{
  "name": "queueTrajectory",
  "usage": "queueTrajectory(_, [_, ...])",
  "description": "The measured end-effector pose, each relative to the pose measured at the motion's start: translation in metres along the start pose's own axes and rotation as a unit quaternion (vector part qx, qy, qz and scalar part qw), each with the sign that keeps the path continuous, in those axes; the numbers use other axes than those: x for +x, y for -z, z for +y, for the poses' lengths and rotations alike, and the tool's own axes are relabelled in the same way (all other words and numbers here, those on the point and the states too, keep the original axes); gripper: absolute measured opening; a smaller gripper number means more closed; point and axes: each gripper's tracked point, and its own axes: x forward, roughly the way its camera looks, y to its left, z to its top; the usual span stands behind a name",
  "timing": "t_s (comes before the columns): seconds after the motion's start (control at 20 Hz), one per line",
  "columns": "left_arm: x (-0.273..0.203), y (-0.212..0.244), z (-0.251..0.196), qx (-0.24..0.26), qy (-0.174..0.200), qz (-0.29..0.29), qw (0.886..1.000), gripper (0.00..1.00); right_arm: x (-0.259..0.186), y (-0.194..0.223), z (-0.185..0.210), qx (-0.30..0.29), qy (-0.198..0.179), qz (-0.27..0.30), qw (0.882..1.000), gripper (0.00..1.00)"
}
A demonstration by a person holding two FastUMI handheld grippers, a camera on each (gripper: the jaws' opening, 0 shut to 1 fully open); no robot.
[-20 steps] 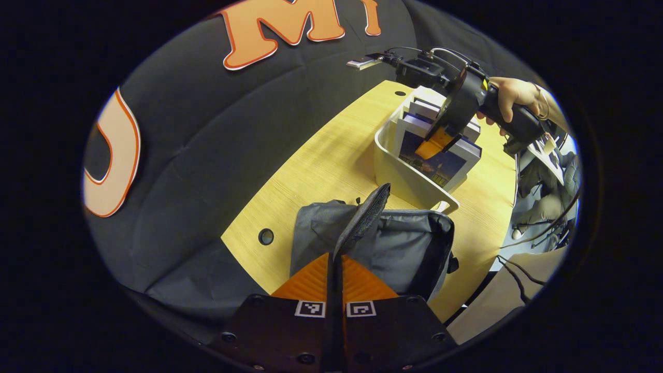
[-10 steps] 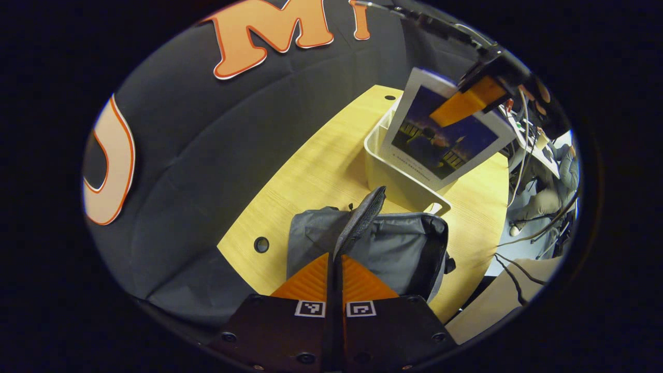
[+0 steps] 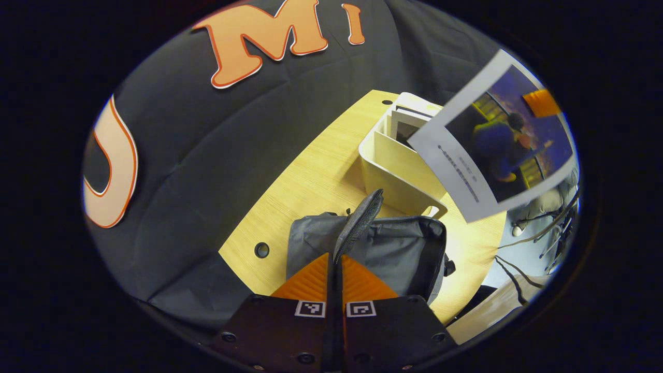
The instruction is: Open the schoolbag, grab two books from the bookshelf and put them into the schoolbag.
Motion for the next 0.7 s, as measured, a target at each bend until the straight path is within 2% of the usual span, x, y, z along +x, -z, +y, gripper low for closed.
queueTrajectory(0.15, [-0.006,-0.001,-0.001,0.008,-0.004,0.005,1.0,0.01,0.007,0.025,-0.011,0.076,-0.041,-0.018,0.996,0.36])
queueTrajectory(0.25, [-0.009,0.001,-0.004,0.017,-0.003,0.008,1.0,0.01,0.022,0.043,-0.015,0.128,-0.072,-0.027,0.989,0.36])
queueTrajectory(0.4, [-0.014,-0.004,-0.011,0.029,-0.007,0.015,0.999,0.01,0.053,0.072,-0.022,0.222,-0.123,-0.032,0.967,0.35])
queueTrajectory(0.6, [-0.018,-0.005,-0.021,0.039,-0.001,0.013,0.999,0.01,0.117,0.109,-0.03,0.309,-0.138,-0.015,0.941,0.35])
queueTrajectory(0.7, [-0.021,-0.006,-0.026,0.05,-0.002,0.012,0.999,0.01,0.143,0.119,-0.02,0.33,-0.145,-0.009,0.933,0.35])
